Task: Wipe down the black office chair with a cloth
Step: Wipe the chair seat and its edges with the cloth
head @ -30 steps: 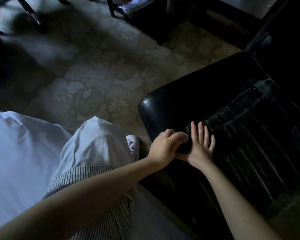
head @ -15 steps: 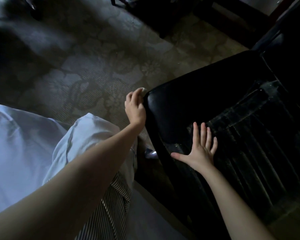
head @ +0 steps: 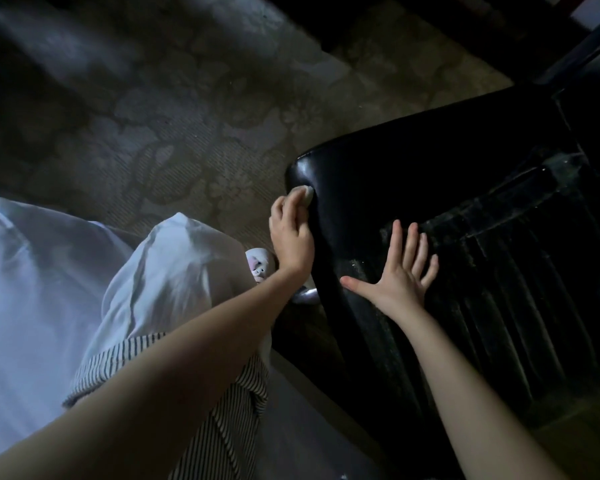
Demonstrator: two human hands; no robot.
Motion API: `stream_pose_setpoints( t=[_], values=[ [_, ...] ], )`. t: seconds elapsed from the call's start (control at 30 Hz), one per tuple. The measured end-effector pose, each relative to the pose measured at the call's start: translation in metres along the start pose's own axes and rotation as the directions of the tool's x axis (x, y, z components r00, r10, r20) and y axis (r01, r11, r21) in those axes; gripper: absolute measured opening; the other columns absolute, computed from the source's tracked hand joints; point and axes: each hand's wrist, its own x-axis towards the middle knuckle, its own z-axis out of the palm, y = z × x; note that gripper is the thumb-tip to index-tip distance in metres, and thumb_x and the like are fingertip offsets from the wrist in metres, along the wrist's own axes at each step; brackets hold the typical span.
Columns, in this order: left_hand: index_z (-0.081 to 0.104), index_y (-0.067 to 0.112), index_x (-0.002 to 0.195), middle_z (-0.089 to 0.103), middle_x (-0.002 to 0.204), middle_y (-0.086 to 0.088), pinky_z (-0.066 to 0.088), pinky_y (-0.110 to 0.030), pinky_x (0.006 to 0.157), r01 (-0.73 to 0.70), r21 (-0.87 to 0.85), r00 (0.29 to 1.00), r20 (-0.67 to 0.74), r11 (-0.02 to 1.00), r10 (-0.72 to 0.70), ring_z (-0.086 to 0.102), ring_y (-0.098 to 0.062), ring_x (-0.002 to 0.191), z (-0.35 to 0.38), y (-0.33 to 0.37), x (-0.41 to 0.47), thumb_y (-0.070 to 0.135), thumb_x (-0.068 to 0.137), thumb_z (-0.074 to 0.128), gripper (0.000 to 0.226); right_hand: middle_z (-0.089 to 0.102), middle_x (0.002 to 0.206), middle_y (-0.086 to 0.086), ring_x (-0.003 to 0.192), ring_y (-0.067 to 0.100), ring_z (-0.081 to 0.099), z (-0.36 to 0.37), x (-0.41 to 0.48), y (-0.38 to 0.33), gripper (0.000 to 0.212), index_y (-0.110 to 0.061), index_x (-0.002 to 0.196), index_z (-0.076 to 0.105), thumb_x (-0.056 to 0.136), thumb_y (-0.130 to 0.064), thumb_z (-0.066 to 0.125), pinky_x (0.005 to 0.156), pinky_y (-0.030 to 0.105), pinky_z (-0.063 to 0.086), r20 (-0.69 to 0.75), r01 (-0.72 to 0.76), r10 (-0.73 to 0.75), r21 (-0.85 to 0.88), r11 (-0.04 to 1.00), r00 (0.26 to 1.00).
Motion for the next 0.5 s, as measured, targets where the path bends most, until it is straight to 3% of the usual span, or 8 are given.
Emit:
stream_pose_setpoints(
  t=[0.17,0.5],
  values=[
    [0.06,0.02,0.121,0.049,0.124,0.0,0.034,-0.038,0.105,-0.034,0.007,0.998,0.057,0.999,0.033,0.044,-0.02,0.118,0.005,-0.004,-0.012,0.014,0.086,0.041,0.04,-0.024,0.155,0.004,0.141,0.02,-0.024,-0.001,0.012,-0.011,0.128,-0.026,0.148,-0.017,0.063,-0.068,0.069,0.111,0.044,-0.015,-0.023,-0.053,0.054,0.039,0.998,0.998],
    [0.06,0.021,0.122,0.05,0.126,-0.006,0.034,-0.033,0.102,-0.094,0.075,0.979,0.189,0.993,0.079,0.046,-0.02,0.115,0.006,-0.005,-0.02,0.018,0.09,0.044,0.036,-0.026,0.154,0.006,0.141,0.022,-0.025,-0.007,0.044,-0.031,0.129,-0.023,0.147,-0.02,0.064,-0.07,0.066,0.111,0.046,-0.016,-0.043,-0.174,0.179,0.104,0.979,0.983]
  ],
)
